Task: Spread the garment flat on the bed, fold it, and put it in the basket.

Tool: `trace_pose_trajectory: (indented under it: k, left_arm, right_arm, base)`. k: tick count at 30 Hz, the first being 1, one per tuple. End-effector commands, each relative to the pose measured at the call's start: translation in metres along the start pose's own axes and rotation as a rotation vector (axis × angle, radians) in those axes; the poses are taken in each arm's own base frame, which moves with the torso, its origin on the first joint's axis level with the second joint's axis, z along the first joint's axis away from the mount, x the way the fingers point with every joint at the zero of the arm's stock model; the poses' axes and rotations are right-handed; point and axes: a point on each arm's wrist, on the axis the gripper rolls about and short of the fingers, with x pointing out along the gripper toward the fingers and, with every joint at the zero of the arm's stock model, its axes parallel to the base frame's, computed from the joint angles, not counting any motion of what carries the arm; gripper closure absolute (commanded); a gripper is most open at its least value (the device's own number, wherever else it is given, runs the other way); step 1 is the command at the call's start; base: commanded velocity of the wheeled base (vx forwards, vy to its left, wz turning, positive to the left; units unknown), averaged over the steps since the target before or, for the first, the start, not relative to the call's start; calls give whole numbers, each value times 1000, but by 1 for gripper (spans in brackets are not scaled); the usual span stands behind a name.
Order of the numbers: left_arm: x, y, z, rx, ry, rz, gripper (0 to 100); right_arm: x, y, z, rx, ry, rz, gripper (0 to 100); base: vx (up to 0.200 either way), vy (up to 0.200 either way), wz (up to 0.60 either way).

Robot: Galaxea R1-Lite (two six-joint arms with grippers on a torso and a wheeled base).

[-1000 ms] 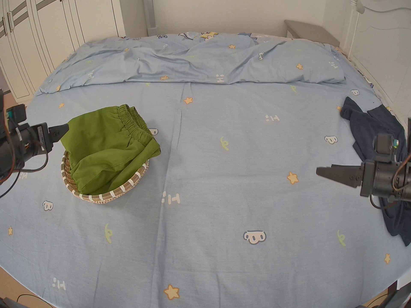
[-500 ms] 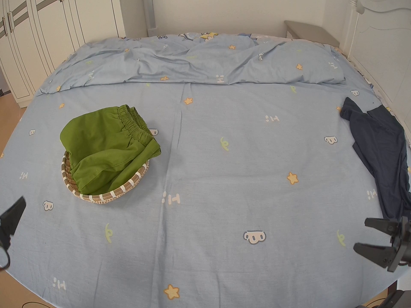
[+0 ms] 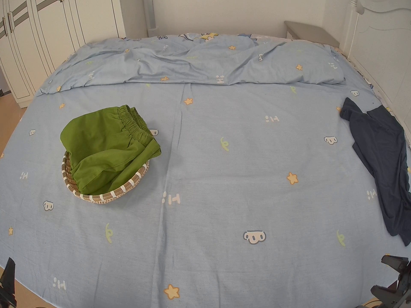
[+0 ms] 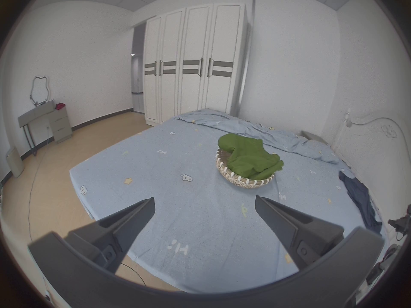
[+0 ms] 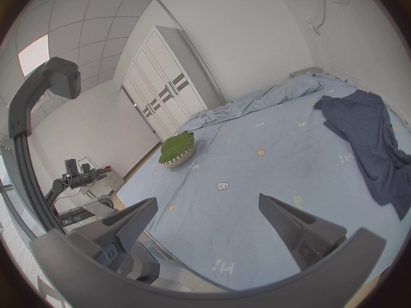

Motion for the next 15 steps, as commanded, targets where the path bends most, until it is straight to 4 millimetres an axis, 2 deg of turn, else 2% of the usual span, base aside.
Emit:
trace_pose_trajectory:
  k: [1,3,7,12,15]
  left_arm:
    - [4,7,-36,13,-19,43,0]
    - [16,8,-55,65,20,54,0]
    - [28,4,-56,50,-81,-13,0]
    - [40,1,-61,211,-200,-72,0]
    - [42,0,-62,228,-227,-127,0]
  right_arm:
    - [-15,2,-21,-27,-72,1,0]
    - [-13,0,-26,-14,-66,-38,0]
    - [-10,-8,-32,-10,-86,-242,0]
    - [-9,-14,-32,-14,-158,-467,0]
    - [-8,-15,-32,-30,-181,-542,0]
  base:
    - [0,0,0]
    - [0,0,0]
    - [0,0,0]
    - [0,0,0]
    - [0,0,0]
